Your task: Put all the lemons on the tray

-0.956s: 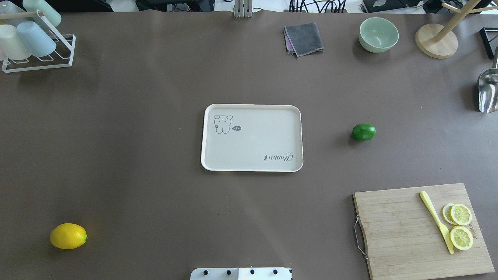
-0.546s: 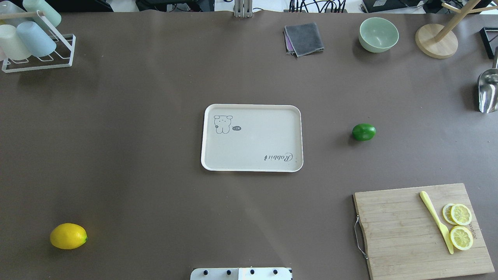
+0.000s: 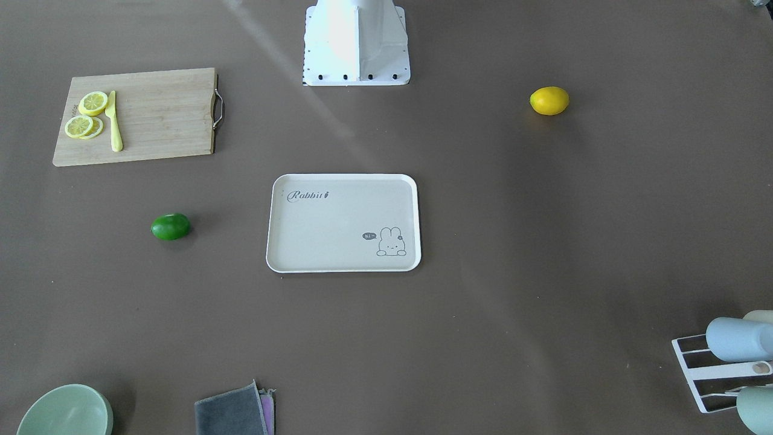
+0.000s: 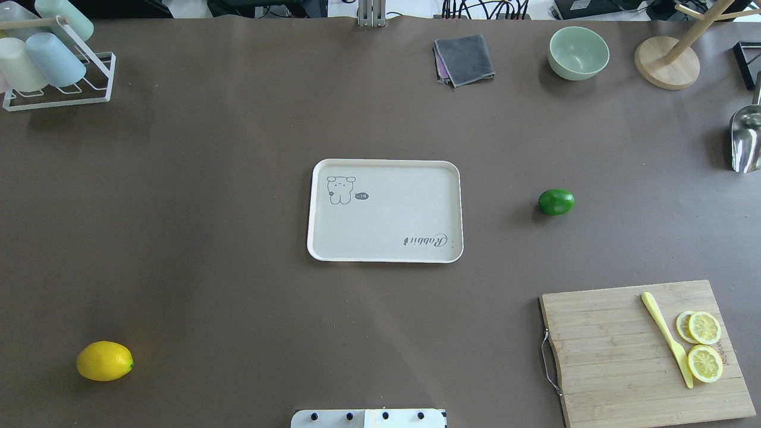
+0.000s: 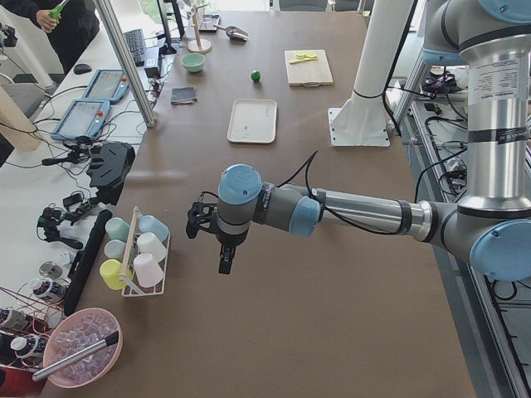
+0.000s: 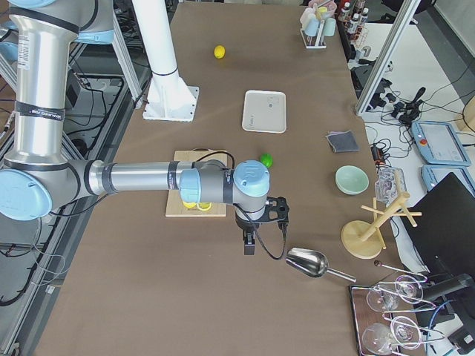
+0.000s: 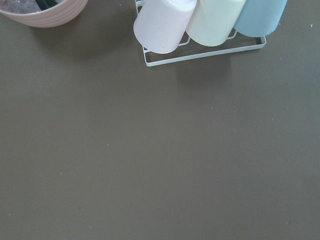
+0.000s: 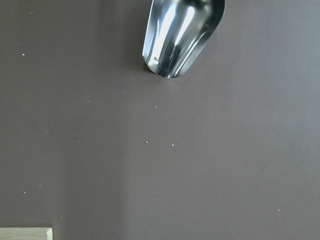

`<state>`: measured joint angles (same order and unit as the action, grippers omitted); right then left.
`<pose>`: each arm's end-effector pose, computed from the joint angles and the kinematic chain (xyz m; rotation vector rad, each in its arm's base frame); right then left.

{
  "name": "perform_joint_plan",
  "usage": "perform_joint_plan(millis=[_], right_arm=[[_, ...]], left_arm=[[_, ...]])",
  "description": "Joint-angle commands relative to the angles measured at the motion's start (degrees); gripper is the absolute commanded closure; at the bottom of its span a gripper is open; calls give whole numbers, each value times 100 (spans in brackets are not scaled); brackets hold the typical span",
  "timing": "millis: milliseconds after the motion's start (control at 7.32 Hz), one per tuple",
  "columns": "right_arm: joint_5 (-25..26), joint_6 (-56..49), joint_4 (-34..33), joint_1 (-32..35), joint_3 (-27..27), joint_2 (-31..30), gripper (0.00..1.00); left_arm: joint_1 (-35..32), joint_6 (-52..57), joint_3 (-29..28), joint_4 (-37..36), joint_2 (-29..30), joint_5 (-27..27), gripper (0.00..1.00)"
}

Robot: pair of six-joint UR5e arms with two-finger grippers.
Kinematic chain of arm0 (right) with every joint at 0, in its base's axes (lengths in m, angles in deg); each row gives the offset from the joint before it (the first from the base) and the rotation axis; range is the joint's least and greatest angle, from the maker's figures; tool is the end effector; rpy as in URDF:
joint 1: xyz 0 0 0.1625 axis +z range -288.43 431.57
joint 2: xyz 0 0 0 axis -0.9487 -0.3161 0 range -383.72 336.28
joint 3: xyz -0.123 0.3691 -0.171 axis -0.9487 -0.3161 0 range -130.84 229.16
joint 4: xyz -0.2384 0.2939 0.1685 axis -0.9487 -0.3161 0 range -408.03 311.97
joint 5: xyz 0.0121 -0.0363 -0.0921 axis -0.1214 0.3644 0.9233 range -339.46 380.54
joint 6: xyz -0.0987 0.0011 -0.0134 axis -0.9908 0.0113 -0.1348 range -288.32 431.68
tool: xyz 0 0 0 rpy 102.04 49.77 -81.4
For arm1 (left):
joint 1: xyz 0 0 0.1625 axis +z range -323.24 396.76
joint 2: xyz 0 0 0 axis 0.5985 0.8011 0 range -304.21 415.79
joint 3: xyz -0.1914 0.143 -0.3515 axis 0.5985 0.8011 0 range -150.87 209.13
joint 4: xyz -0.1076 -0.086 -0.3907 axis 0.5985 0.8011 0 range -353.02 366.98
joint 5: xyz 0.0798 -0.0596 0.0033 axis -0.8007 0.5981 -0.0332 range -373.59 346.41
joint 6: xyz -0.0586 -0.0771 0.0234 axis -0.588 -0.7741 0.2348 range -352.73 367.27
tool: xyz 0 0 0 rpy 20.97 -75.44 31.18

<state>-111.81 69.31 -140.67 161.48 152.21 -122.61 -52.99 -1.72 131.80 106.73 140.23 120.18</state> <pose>0.0655 -0.4273 0.6250 0.0399 -0.7385 -0.0508 -0.0624 -0.4645 0.5769 0.2177 0.7778 -0.0318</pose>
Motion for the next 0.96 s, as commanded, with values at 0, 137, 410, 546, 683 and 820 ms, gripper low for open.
perform_joint_plan(millis=[0, 137, 410, 546, 683, 820], right_arm=[[-19, 9, 19, 0, 13, 36, 0], [-11, 18, 28, -9, 13, 71, 0], [-37, 18, 28, -183, 179, 350, 0], [50, 26, 28, -750, 171, 596, 0], [-88, 314, 28, -1086, 197, 755, 0], [-403, 917, 28, -1325, 163, 1061, 0]], left_arm=[[62, -6, 25, 18, 20, 1, 2], [62, -6, 8, 9, 99, 1, 2], [298, 38, -37, 157, 82, 9, 2], [317, -5, -150, 333, 91, 88, 2], [326, 20, -203, 404, 239, 167, 2], [326, 38, -238, 631, 371, 168, 2]])
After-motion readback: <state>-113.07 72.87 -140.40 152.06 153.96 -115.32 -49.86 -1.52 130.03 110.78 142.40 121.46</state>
